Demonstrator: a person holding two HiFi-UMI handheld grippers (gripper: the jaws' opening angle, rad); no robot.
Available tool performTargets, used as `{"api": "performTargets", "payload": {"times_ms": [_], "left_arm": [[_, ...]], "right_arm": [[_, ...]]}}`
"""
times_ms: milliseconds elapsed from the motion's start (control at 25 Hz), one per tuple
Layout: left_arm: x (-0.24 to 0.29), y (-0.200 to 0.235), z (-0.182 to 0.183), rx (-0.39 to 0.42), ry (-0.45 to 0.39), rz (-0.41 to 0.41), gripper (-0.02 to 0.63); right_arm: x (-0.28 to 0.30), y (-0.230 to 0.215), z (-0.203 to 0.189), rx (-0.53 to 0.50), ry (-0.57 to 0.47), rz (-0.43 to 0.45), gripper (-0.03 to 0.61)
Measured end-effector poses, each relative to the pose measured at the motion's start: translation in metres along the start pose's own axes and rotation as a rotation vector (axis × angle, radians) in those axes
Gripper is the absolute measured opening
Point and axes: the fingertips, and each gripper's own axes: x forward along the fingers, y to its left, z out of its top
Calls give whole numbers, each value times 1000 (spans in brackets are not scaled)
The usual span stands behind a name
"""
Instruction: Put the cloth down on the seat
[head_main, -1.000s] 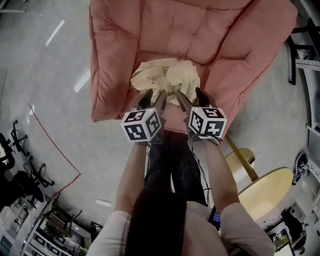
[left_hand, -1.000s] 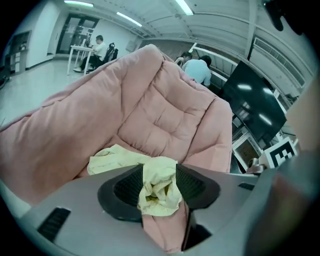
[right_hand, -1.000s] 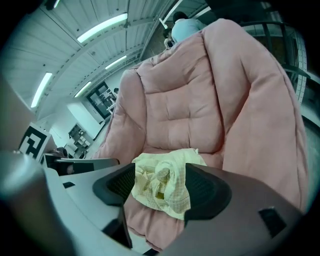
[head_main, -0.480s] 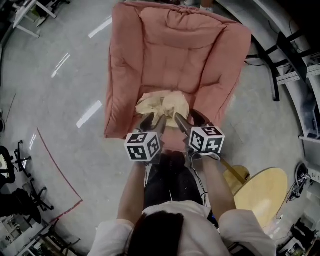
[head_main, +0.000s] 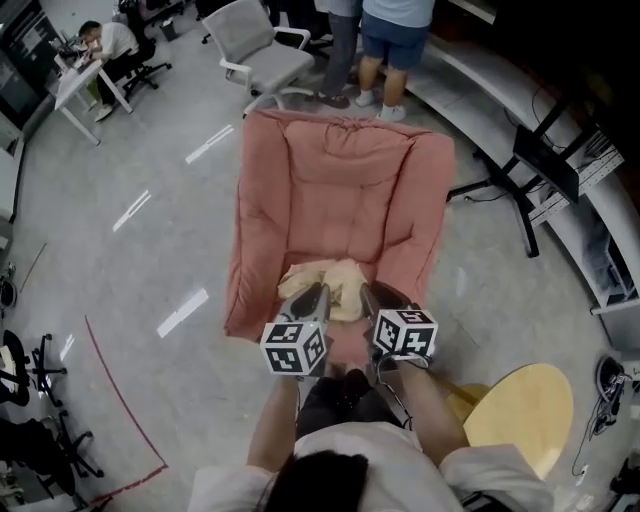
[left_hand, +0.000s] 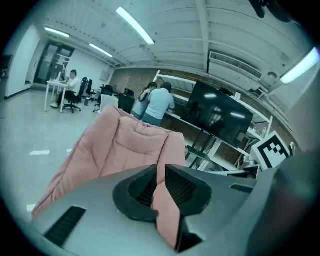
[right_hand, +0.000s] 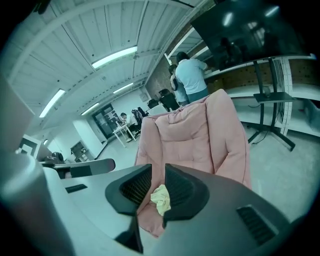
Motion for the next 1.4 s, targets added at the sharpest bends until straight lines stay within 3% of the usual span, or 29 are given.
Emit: {"api": "performTargets", "payload": {"times_ms": [80, 240, 360, 560, 920, 1400], "left_arm": [[-7, -12, 2, 33, -5, 3, 65], [-12, -32, 1, 180, 17, 31, 41], [-21, -42, 0, 131, -9, 13, 34], [-27, -57, -17, 79, 0, 3, 28], [-38, -64, -22, 108, 14, -7, 26], [-48, -63, -25, 72, -4, -10, 26]], "right_arm": [[-12, -1, 3, 5, -8, -6, 86], [-33, 6, 14, -68, -37, -8, 41], [-47, 21, 12, -160, -46, -9, 28], [-61, 33, -2, -226, -46, -12, 28], [-70, 47, 1, -263, -76, -13, 26], [-73, 48, -4, -275, -77, -24, 26]]}}
